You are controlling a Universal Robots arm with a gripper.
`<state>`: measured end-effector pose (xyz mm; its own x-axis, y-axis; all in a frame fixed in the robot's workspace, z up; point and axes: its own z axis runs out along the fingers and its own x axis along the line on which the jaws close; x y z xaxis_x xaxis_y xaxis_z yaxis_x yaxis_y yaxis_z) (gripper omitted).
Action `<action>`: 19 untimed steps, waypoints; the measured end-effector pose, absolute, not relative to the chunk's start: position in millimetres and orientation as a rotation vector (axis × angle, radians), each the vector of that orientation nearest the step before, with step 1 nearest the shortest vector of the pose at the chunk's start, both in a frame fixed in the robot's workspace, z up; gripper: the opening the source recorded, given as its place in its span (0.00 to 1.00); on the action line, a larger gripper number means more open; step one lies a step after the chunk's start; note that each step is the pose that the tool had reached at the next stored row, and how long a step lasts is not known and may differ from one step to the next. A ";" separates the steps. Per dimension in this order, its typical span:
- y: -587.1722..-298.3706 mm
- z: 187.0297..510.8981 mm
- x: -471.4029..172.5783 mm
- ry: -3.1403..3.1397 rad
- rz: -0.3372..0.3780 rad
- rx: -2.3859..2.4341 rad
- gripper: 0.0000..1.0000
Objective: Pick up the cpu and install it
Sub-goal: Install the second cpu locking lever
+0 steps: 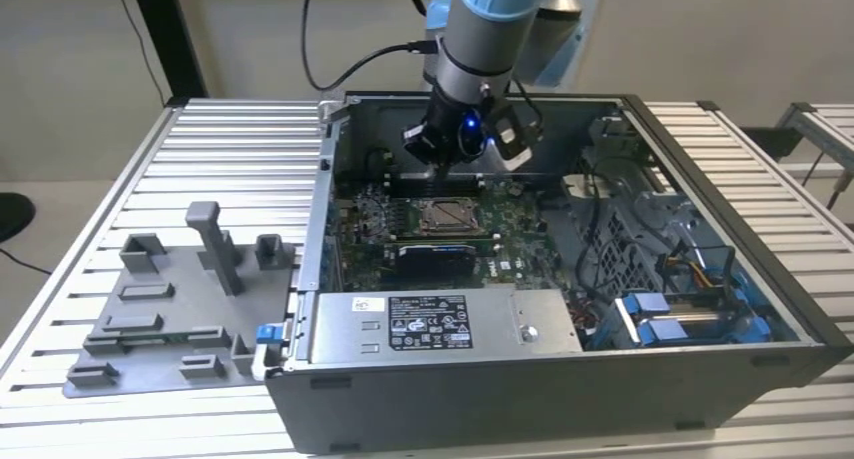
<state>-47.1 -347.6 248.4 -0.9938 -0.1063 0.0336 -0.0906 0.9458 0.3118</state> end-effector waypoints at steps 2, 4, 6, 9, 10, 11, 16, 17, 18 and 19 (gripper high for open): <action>-348.4 251.1 -46.6 -3.051 -0.469 0.154 0.00; -350.2 255.3 -45.1 -3.052 -0.461 0.154 0.00; -353.6 257.3 -44.1 -3.054 -0.443 0.153 0.00; -357.9 258.7 -43.1 -3.058 -0.401 0.152 0.00; -359.2 259.2 -42.8 -3.060 -0.386 0.151 0.00; -360.4 259.6 -42.5 -3.061 -0.372 0.151 0.00; -366.6 261.9 -40.1 -3.067 -0.297 0.149 0.00; -367.9 262.3 -39.5 -3.068 -0.283 0.148 0.00; -369.0 262.7 -38.8 -3.069 -0.270 0.148 0.00; -370.2 263.2 -38.2 -3.069 -0.256 0.147 0.00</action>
<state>-38.2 -370.2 263.2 -0.9938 -0.0998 0.0497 -0.0902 0.9817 0.1677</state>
